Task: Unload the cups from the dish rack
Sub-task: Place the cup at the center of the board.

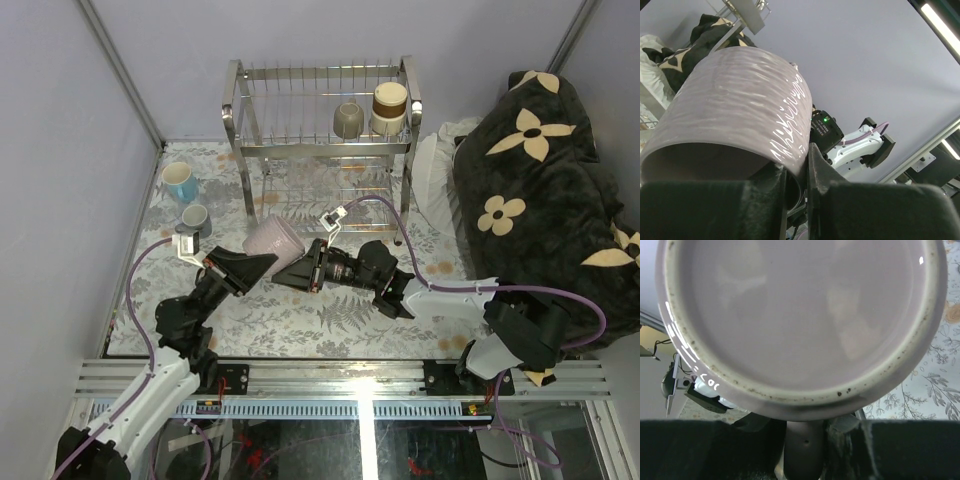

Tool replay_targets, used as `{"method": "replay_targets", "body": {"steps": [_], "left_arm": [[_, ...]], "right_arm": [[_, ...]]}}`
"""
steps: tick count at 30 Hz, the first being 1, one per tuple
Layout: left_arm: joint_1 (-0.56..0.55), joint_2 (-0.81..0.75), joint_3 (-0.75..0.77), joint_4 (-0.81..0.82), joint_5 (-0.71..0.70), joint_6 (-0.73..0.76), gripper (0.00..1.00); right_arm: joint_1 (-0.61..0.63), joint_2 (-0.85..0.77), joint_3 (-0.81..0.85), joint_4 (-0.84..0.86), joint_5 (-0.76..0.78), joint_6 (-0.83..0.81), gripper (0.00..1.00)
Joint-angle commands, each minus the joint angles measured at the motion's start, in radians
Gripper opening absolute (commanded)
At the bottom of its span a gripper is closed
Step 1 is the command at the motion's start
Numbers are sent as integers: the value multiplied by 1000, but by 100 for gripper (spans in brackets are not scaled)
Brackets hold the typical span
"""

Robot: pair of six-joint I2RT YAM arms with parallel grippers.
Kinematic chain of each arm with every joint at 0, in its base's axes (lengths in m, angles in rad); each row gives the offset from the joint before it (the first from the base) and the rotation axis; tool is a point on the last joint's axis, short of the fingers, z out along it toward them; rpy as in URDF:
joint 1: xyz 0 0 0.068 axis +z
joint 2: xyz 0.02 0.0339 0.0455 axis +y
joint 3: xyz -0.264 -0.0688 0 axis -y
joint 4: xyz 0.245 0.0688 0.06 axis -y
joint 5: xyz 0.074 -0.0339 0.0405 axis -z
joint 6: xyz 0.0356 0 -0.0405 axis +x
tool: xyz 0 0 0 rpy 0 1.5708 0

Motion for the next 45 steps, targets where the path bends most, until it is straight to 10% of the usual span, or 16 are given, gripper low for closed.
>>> {"method": "replay_targets", "body": {"steps": [1, 8, 13, 27, 45], "left_arm": [[-4, -7, 31, -40, -19, 36, 0], [-5, -36, 50, -79, -18, 56, 0], [-5, -60, 67, -123, -21, 74, 0], [-4, -114, 102, -231, -45, 121, 0], [-4, -151, 392, -1008, -304, 321, 0]], "right_arm": [[13, -10, 53, 146, 22, -81, 0], [13, -3, 56, 147, 21, -86, 1], [14, 11, 57, 162, 14, -80, 30], [13, 7, 46, 129, 17, -109, 60], [11, -291, -49, -401, 211, -404, 81]]}}
